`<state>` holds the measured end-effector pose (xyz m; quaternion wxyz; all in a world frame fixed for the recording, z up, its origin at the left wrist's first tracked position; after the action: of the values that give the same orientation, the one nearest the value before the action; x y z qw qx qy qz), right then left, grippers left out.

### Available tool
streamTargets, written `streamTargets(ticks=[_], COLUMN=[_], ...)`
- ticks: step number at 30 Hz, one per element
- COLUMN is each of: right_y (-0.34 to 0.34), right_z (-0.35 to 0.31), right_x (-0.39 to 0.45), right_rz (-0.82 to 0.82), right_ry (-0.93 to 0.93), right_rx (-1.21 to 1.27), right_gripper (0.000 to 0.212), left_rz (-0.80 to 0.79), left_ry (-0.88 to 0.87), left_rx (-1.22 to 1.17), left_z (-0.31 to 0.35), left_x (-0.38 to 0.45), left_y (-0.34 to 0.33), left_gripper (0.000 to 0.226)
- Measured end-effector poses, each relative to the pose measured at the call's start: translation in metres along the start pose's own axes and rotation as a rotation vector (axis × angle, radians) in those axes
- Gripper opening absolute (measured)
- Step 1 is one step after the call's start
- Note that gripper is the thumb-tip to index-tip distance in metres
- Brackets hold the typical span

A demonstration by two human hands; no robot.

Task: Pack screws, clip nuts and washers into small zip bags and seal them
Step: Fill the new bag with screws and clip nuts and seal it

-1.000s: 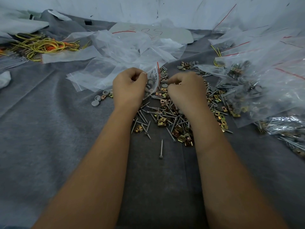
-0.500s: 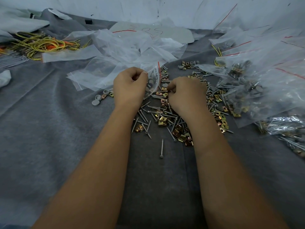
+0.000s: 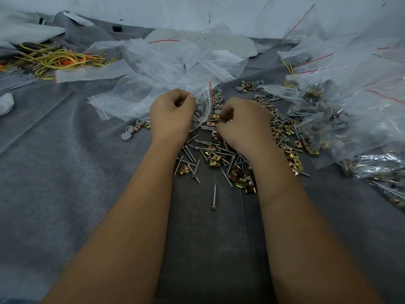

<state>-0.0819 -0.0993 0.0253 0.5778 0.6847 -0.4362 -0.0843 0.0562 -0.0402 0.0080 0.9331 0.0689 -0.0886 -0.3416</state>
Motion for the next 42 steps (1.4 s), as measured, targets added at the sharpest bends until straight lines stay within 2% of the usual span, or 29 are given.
streamTargets(ticks=[4,8,12,18,23,25,28,30,33,35,37,42], right_y=[0.002,0.001,0.0,0.006,0.008,0.004,-0.003,-0.003,-0.002,-0.004,-0.007,-0.029], right_z=[-0.001,0.001,0.007,0.012,-0.001,-0.012,-0.02,-0.015,-0.004,-0.004,-0.012,-0.027], right_x=[-0.001,0.001,0.003,0.002,0.003,0.003,0.002,0.002,0.004,0.004,0.004,0.0], right_rz=[0.043,0.067,0.101,0.218,0.3,0.259,0.195,0.213,0.238,0.206,0.14,-0.129], right_ry=[-0.039,-0.009,-0.029,-0.036,0.031,0.101,0.182,0.154,0.049,0.052,0.135,0.356], right_rx=[0.23,0.258,0.307,0.309,0.445,0.481,0.514,0.511,0.48,0.391,0.279,-0.046], right_gripper=[0.02,0.026,0.02,0.022,0.015,0.019,0.039,0.047,0.042,0.04,0.04,0.048], left_rz=[0.001,-0.001,0.003,-0.002,-0.004,-0.007,-0.008,0.031,0.17,0.252,0.305,0.345], left_ry=[-0.001,-0.005,-0.002,0.0,0.005,-0.006,-0.007,0.033,0.101,0.131,0.139,0.127], left_rx=[0.001,0.001,-0.004,-0.021,-0.042,-0.048,-0.061,-0.125,-0.263,-0.38,-0.46,-0.492], left_z=[0.0,0.0,0.0,0.001,0.002,0.003,0.004,0.003,0.0,-0.003,-0.005,-0.006], left_x=[0.0,0.0,0.001,0.0,-0.001,-0.001,-0.002,-0.001,0.004,0.007,0.008,0.008], left_y=[0.0,0.001,0.001,0.001,0.001,0.002,0.002,0.004,0.012,0.019,0.023,0.025], left_gripper=[0.025,0.025,0.025,0.026,0.024,0.024,0.025,0.023,0.018,0.017,0.019,0.019])
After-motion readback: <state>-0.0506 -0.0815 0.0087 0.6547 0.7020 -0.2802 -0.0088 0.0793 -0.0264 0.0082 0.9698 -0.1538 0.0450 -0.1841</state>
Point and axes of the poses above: each hand's wrist, its own x-axis towards the middle knuckle, its own y-axis out of the back of the hand, z = x × y, the point moved 4 cm from there along x, towards the middle knuckle, and after that the axes turned 13 degrees about y, right-handed, at the moved point
